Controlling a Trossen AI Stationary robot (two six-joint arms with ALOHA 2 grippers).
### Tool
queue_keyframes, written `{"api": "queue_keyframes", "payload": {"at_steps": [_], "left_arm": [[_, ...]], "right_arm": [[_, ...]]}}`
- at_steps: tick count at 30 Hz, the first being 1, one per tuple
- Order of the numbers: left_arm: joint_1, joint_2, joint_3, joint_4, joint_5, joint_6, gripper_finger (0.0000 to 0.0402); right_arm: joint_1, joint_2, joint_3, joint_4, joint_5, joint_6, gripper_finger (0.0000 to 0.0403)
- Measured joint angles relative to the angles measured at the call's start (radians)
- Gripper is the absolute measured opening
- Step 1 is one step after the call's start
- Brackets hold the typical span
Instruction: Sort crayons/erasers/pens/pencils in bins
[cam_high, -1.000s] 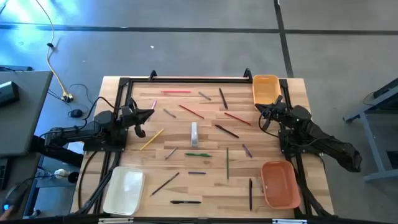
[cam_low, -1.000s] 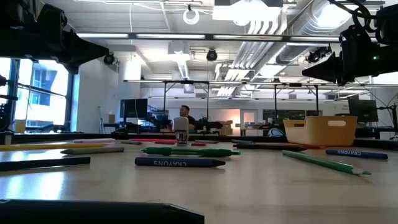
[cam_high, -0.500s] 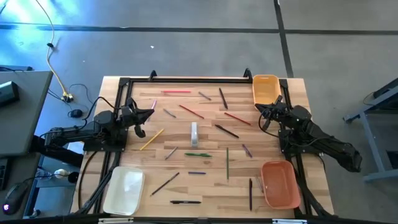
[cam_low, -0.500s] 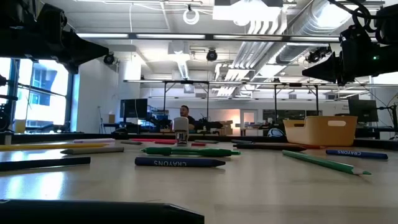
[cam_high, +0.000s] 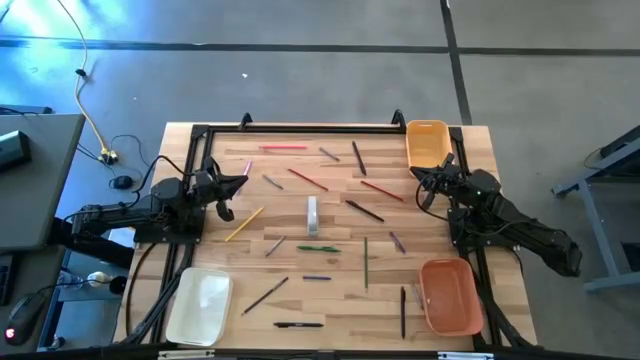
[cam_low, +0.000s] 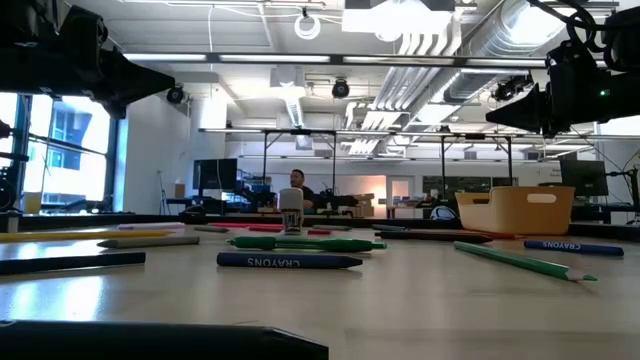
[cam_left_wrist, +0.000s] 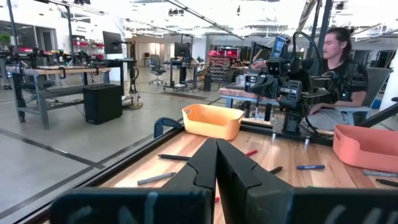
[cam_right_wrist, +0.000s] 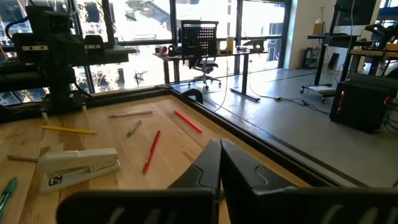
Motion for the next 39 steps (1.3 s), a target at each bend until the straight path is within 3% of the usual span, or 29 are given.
{"api": "queue_keyframes", "payload": {"at_steps": [24, 39], "left_arm": [[0.000, 0.000, 0.000, 0.039, -0.003, 0.027, 0.0001], [0.000, 0.065, 0.016, 0.125, 0.114, 0.016, 0.0000]], "right_arm": [[0.000, 0.000, 0.000, 0.000, 0.000, 0.000, 0.0000], [0.000, 0.000, 0.000, 0.000, 0.000, 0.000, 0.0000]]}}
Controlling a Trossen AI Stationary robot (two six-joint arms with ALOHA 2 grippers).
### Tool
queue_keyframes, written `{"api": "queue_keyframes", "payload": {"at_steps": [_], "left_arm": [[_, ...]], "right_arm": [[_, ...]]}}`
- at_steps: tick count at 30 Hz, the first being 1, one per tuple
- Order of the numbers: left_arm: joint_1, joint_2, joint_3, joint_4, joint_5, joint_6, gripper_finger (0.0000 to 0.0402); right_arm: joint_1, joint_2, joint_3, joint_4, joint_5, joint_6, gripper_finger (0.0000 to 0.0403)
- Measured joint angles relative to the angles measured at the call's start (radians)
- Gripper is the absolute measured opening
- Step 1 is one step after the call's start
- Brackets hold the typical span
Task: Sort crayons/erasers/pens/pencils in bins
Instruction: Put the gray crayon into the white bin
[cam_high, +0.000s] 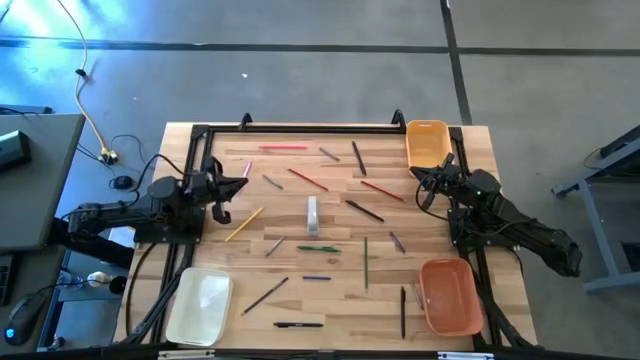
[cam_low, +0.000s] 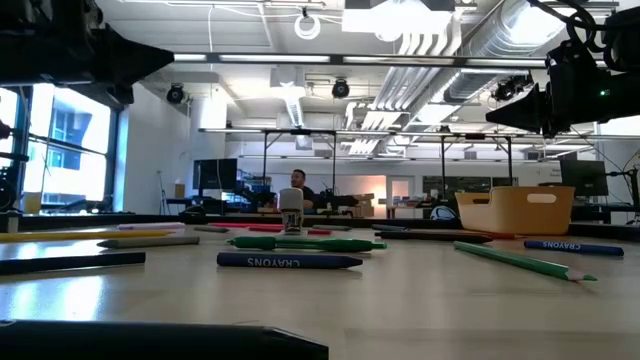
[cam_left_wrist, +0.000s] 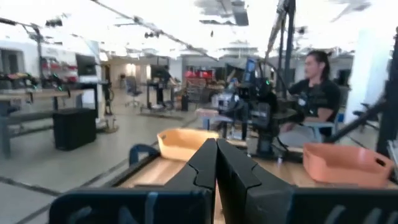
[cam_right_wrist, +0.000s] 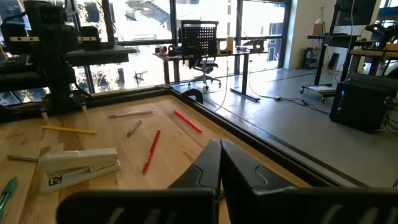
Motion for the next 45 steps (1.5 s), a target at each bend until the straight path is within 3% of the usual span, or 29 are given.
{"api": "queue_keyframes", "payload": {"at_steps": [7, 17, 27, 32, 40, 45], "left_arm": [[0.000, 0.186, 0.053, -0.025, 0.000, 0.000, 0.0000], [0.000, 0.544, 0.190, -0.061, -0.002, -0.007, 0.0000], [0.041, 0.840, 0.434, -0.360, -0.001, 0.021, 0.0000], [0.082, 0.938, 0.497, -0.509, 0.050, 0.057, 0.0000], [0.154, 1.102, 0.565, -0.551, 0.109, 0.099, 0.0000], [0.187, 1.237, 0.656, -0.639, 0.223, 0.138, 0.0000]], "right_arm": [[0.000, 0.000, 0.000, 0.000, 0.000, 0.000, 0.0000], [0.000, 0.000, 0.000, 0.000, 0.000, 0.000, 0.0000], [0.000, 0.000, 0.000, 0.000, 0.000, 0.000, 0.0000], [0.000, 0.000, 0.000, 0.000, 0.000, 0.000, 0.0000], [0.000, 0.000, 0.000, 0.000, 0.000, 0.000, 0.0000], [0.000, 0.000, 0.000, 0.000, 0.000, 0.000, 0.0000]]}}
